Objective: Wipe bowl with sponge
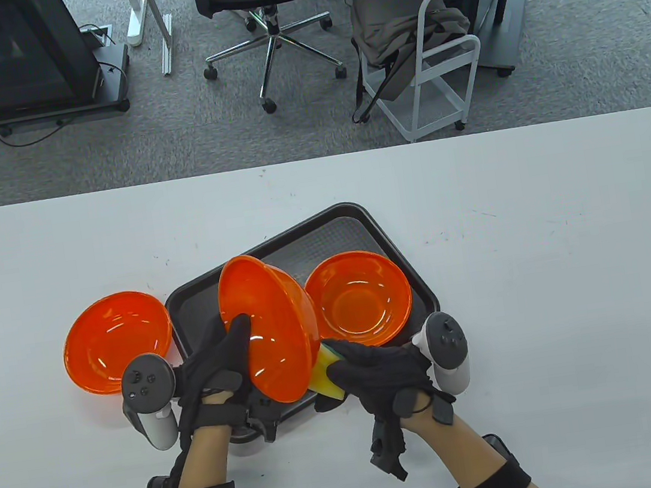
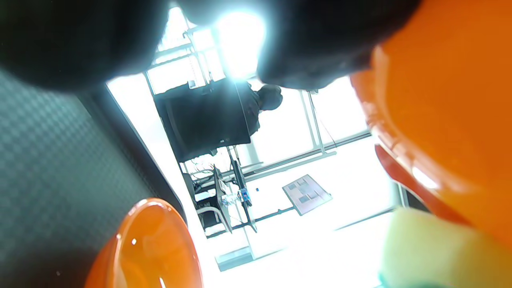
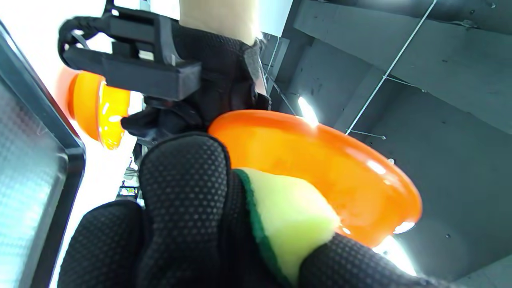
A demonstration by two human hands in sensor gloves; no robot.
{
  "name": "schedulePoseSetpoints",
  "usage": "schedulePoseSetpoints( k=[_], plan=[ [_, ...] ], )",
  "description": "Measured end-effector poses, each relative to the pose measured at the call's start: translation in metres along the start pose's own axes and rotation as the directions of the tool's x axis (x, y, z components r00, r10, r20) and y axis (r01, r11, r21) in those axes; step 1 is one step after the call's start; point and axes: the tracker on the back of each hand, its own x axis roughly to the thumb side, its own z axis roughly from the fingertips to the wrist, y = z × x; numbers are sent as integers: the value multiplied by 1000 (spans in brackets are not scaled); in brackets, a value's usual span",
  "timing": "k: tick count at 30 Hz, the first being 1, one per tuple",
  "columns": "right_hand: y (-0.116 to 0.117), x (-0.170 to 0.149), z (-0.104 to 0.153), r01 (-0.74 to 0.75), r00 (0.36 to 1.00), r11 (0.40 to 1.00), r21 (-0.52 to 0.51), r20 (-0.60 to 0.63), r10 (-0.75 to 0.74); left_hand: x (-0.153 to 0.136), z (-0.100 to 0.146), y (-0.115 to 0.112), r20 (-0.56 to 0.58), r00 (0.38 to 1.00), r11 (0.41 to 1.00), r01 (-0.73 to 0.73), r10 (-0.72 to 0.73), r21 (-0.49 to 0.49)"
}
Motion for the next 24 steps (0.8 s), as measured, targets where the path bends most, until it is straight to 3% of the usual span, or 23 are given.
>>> schedulePoseSetpoints(
  k=[10,16,24],
  plan=[
    [-20,15,5,-1,995,990,-138,101,15,-3,-1,5,-45,998,999,48,-48,-1],
    [-34,22,11,-97,980,958,-271,143,139,0,-2,-3,-22,996,992,87,-89,-89],
    [-37,21,12,-135,972,943,-305,142,185,11,2,-16,31,996,978,93,-89,-188]
  ],
)
